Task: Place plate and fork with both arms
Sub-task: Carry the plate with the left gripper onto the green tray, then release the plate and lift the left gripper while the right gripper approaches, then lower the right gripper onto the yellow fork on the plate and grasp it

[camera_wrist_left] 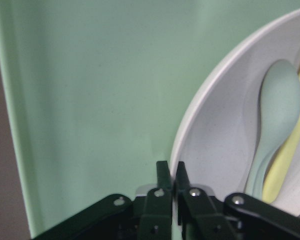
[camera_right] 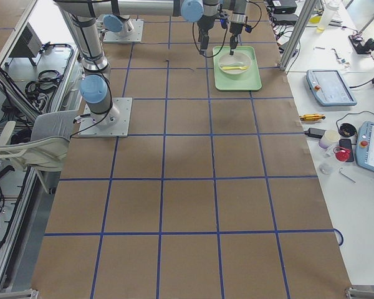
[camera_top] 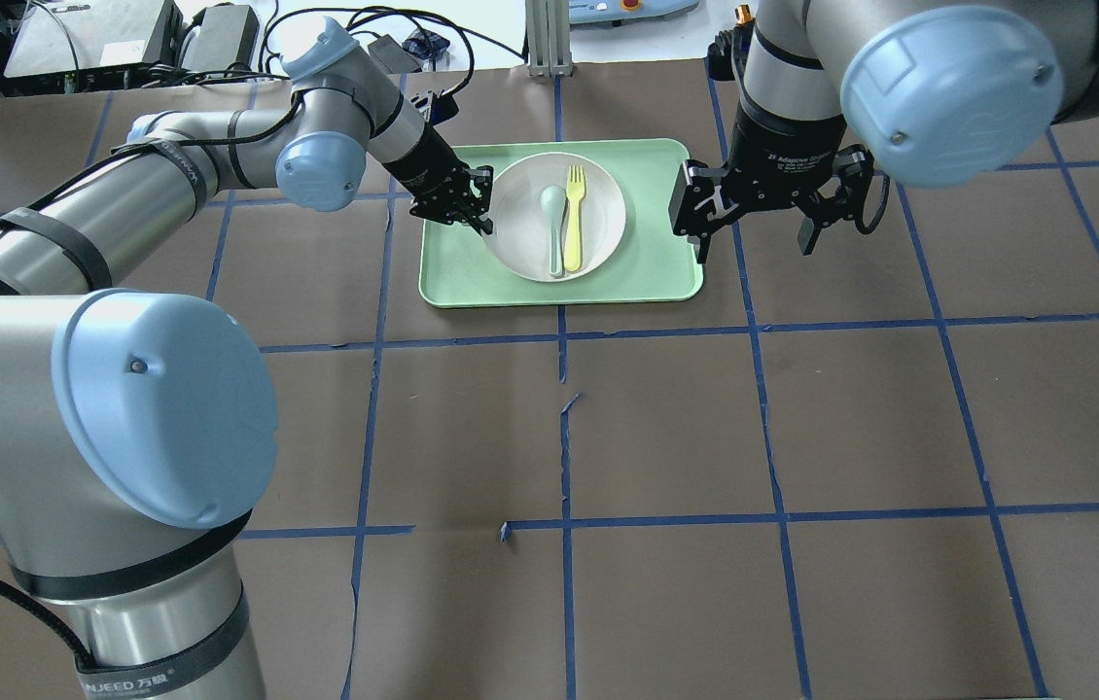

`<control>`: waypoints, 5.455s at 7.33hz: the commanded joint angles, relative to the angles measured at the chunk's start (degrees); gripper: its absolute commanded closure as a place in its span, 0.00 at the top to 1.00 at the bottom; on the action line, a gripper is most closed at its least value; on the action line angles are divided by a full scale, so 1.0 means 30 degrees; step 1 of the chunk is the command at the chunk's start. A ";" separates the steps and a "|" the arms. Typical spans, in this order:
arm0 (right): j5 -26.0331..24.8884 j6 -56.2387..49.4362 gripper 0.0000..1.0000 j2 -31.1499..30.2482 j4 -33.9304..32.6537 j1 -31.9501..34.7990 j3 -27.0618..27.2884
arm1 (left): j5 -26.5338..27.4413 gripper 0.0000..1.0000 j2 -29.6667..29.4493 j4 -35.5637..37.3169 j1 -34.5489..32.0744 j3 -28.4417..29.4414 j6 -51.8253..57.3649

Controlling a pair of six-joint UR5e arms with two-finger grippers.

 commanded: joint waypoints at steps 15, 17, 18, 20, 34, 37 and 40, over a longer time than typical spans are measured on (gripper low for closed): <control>0.1422 0.4346 0.57 0.8482 -1.0958 0.1548 -0.2865 | 0.8547 1.00 0.7631 -0.3946 0.1348 -0.4268 0.1810; 0.1249 0.4504 0.50 0.9168 -1.0962 0.1670 -0.3226 | 0.8720 1.00 0.7691 -0.3971 0.1319 -0.4447 0.1754; 0.1450 0.4592 0.48 0.9750 -1.1049 0.1670 -0.3283 | 0.8721 1.00 0.7719 -0.3942 0.1347 -0.4651 0.1781; 0.2037 0.4826 0.50 1.0750 -1.2337 0.1670 -0.3489 | 0.8721 1.00 0.7720 -0.3620 0.1318 -0.4944 0.1694; 0.2331 0.4682 0.60 1.2099 -1.2107 0.1670 -0.3723 | 0.8575 1.00 0.7134 -0.3209 0.1435 -0.5063 0.1958; 0.2302 0.3601 0.28 1.1954 -1.2076 0.1670 -0.3723 | 0.8546 1.00 0.7134 -0.3238 0.1435 -0.5063 0.1986; 0.2331 0.3917 0.00 1.1487 -1.1929 0.1670 -0.3723 | 0.8575 1.00 0.7163 -0.3209 0.1435 -0.5063 0.2074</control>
